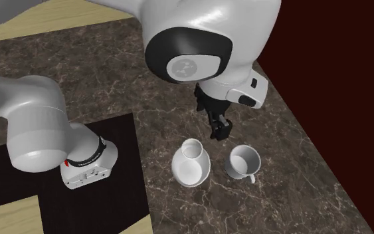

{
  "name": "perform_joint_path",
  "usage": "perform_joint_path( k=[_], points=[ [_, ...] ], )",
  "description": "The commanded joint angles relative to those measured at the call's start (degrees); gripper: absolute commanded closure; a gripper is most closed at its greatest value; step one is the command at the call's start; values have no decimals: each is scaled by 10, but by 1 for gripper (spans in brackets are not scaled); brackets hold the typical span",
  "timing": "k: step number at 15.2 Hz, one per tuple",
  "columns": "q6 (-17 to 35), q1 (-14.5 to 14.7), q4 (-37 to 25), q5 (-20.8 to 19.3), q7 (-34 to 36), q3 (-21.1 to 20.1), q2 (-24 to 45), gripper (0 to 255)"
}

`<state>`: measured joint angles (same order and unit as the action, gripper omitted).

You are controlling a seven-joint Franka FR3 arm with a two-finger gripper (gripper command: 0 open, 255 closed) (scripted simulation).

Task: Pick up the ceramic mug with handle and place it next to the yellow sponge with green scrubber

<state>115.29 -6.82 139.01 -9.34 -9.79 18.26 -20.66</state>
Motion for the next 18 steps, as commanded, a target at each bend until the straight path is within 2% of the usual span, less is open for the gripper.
perform_joint_path(
  k=[1, 8, 15, 18],
  points=[
    [33, -3, -18, -1, -18, 16, 40, 0],
    [116, -15, -89, 22, -82, 57, 163, 0],
    [172, -18, -65, 35, -92, 62, 197, 0],
    [176, -18, -64, 36, -93, 62, 200, 0]
  ],
)
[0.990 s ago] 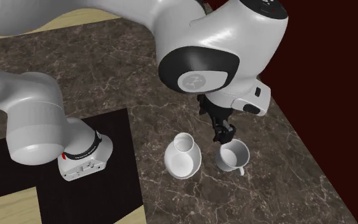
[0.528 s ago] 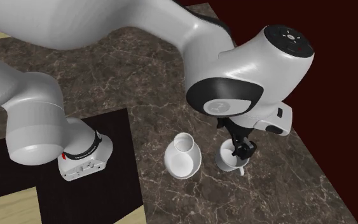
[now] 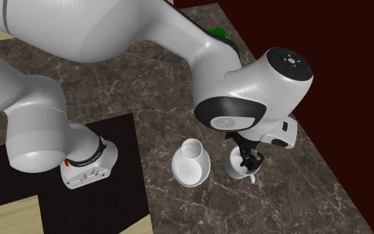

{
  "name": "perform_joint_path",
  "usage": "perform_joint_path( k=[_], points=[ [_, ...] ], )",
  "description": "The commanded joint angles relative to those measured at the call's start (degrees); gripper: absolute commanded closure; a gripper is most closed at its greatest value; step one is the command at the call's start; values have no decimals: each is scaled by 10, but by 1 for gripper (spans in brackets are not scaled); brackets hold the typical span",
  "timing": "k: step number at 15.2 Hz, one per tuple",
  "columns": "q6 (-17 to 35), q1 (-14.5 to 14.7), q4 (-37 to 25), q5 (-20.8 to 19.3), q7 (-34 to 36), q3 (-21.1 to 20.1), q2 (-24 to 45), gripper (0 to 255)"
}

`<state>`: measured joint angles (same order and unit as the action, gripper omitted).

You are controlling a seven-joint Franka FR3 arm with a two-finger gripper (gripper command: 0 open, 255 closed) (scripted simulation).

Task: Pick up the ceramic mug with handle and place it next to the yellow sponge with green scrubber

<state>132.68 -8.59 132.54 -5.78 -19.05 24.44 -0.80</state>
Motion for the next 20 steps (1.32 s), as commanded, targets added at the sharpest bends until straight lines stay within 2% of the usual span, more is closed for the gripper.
perform_joint_path(
  k=[1, 5, 6, 15, 20],
  points=[
    [2, 0, 1, 0, 0, 0, 1, 0],
    [2, 0, 1, 0, 0, 0, 1, 0],
    [2, 0, 1, 0, 0, 0, 1, 255],
    [2, 0, 1, 0, 0, 0, 1, 255],
    [-37, 1, -16, -9, 5, -1, -23, 255]
  ],
)
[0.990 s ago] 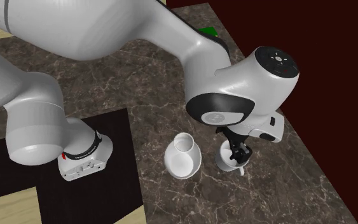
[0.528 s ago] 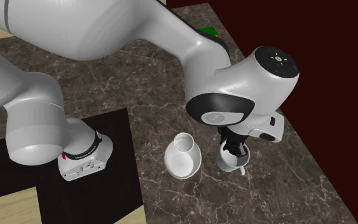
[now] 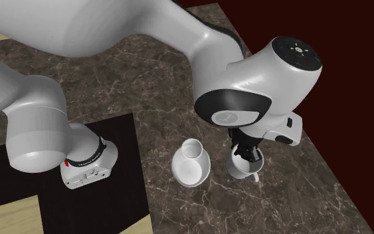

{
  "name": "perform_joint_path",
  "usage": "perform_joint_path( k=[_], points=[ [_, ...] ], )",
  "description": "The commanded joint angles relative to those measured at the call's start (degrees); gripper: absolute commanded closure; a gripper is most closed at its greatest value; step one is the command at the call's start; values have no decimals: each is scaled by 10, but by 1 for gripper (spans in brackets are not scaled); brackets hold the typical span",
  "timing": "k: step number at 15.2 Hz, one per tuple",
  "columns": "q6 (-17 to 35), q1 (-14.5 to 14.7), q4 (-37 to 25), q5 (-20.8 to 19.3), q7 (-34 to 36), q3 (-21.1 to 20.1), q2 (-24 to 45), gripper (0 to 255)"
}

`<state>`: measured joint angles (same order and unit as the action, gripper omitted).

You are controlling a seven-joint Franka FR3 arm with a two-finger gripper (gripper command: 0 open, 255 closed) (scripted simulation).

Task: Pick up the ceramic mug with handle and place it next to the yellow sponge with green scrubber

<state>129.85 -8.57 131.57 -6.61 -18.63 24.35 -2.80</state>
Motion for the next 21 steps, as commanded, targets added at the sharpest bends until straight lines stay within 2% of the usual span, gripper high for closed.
perform_joint_path(
  k=[1, 21],
  points=[
    [-17, 0, -10, -3, 2, -1, -8, 255],
    [-174, 3, -108, -18, 8, -13, -69, 255]
  ],
)
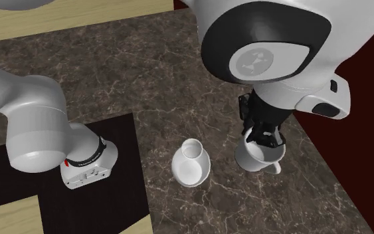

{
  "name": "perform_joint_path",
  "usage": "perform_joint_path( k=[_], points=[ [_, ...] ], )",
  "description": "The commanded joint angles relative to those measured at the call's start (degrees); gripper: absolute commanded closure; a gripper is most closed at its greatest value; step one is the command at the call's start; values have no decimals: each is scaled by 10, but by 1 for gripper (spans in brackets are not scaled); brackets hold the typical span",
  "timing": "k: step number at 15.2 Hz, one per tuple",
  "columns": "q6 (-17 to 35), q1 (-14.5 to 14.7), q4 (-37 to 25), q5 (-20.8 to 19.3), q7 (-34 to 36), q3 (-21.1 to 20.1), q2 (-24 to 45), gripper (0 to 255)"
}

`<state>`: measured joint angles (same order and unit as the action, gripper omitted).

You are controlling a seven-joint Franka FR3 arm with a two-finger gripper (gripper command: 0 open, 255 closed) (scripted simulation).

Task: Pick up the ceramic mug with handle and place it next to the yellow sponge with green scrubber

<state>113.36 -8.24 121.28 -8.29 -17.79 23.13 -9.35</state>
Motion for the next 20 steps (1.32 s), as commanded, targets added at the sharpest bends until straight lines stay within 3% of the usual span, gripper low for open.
perform_joint_path(
  k=[1, 7, 20],
  points=[
    [-17, 0, -11, -1, -1, -1, -5, 255],
    [-61, 1, -49, -1, -2, -4, -12, 255],
    [-76, 78, -53, 20, 175, -113, -6, 255]
  ],
)
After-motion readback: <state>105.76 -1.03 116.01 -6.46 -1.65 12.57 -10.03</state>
